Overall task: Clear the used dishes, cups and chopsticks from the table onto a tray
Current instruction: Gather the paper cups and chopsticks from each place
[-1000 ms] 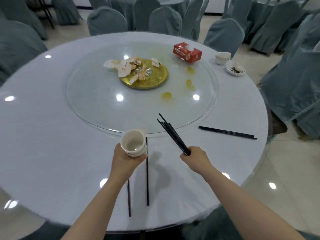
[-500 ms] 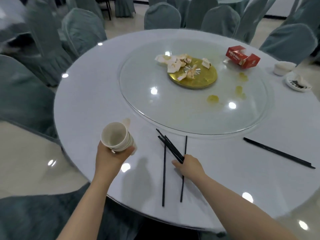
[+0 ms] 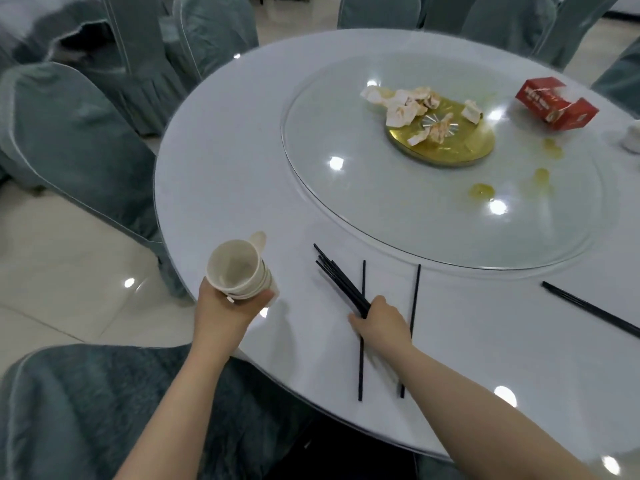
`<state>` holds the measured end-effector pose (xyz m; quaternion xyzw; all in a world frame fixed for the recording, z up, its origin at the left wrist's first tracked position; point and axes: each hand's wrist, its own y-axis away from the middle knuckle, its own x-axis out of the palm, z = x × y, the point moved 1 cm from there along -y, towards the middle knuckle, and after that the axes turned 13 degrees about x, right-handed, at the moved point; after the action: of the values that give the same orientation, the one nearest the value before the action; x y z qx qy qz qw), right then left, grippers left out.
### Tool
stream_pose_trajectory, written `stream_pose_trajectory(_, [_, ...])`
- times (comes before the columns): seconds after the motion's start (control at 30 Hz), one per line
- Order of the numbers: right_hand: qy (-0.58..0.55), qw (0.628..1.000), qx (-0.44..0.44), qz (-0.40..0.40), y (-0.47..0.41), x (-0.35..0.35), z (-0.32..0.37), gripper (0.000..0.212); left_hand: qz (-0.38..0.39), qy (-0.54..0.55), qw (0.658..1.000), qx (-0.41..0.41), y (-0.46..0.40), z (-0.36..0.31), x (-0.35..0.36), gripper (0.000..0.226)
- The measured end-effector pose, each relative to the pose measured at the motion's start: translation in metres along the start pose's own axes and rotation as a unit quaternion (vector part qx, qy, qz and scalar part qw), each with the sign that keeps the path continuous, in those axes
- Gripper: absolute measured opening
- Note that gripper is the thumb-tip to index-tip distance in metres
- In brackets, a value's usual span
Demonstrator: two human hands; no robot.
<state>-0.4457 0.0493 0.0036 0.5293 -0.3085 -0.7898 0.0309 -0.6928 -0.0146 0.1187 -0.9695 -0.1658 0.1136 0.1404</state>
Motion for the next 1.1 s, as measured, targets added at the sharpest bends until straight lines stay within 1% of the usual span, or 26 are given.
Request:
stream_pose_trajectory(0.07, [0.018, 1.0, 0.005, -0.016, -0.001, -0.002, -0.004, 0.023, 0.002, -0.001, 1.0, -0.006, -0.001, 0.006, -0.003, 0.024])
stream_pose_trajectory(0.1, [0.02, 0.999, 0.011, -0.028, -0.002, -0.004, -0.007, 0.021, 0.005, -0.004, 1.0, -0.009, -0.001, 0.008, -0.003, 0.025])
stream_pose_trajectory(0.13, [0.012, 0.999, 0.021, -0.042, -0.002, -0.006, -0.011, 0.023, 0.006, -0.006, 1.0, -0.015, -0.001, 0.011, -0.002, 0.026])
stream_pose_trajectory(0.2, [-0.029, 0.996, 0.049, -0.064, -0.003, -0.009, -0.021, 0.039, 0.004, -0.01, 1.0, -0.024, -0.002, 0.017, -0.001, 0.033])
stream_pose_trajectory(0.23, [-0.051, 0.994, 0.064, -0.069, -0.003, -0.011, -0.025, 0.047, 0.004, -0.012, 1.0, -0.024, -0.002, 0.019, 0.001, 0.039])
stream_pose_trajectory(0.3, [-0.084, 0.989, 0.1, -0.069, -0.004, -0.015, -0.036, 0.054, 0.01, -0.015, 1.0, -0.023, -0.002, 0.023, 0.004, 0.049])
stream_pose_trajectory(0.37, [-0.098, 0.984, 0.138, -0.059, -0.007, -0.019, -0.044, 0.052, 0.013, -0.016, 0.999, -0.027, -0.001, 0.025, 0.006, 0.051])
stream_pose_trajectory(0.43, [-0.092, 0.983, 0.15, -0.047, -0.008, -0.02, -0.048, 0.038, 0.017, -0.017, 0.999, -0.035, -0.001, 0.028, 0.006, 0.044])
stream_pose_trajectory(0.5, [-0.075, 0.986, 0.138, -0.047, -0.006, -0.019, -0.051, 0.023, 0.026, -0.015, 0.999, -0.039, -0.002, 0.03, 0.005, 0.039])
stream_pose_trajectory(0.57, [-0.05, 0.989, 0.129, -0.046, -0.003, -0.019, -0.051, 0.018, 0.038, -0.013, 0.998, -0.042, -0.003, 0.031, 0.006, 0.037])
stream_pose_trajectory(0.73, [0.025, 0.993, 0.106, -0.039, 0.005, -0.02, -0.056, 0.021, 0.063, -0.015, 0.997, -0.032, -0.007, 0.026, 0.02, 0.039])
stream_pose_trajectory(0.87, [0.04, 0.996, 0.045, -0.065, 0.005, -0.021, -0.07, 0.016, 0.084, -0.011, 0.996, -0.02, -0.008, 0.021, 0.04, 0.038])
stream_pose_trajectory(1.0, [0.086, 0.992, 0.02, -0.085, 0.001, -0.027, -0.089, 0.013, 0.114, -0.004, 0.993, -0.012, -0.012, 0.012, 0.069, 0.037])
stream_pose_trajectory(1.1, [0.122, 0.987, -0.008, -0.1, -0.004, -0.034, -0.115, 0.017, 0.136, 0.0, 0.991, -0.004, -0.016, -0.004, 0.098, 0.035])
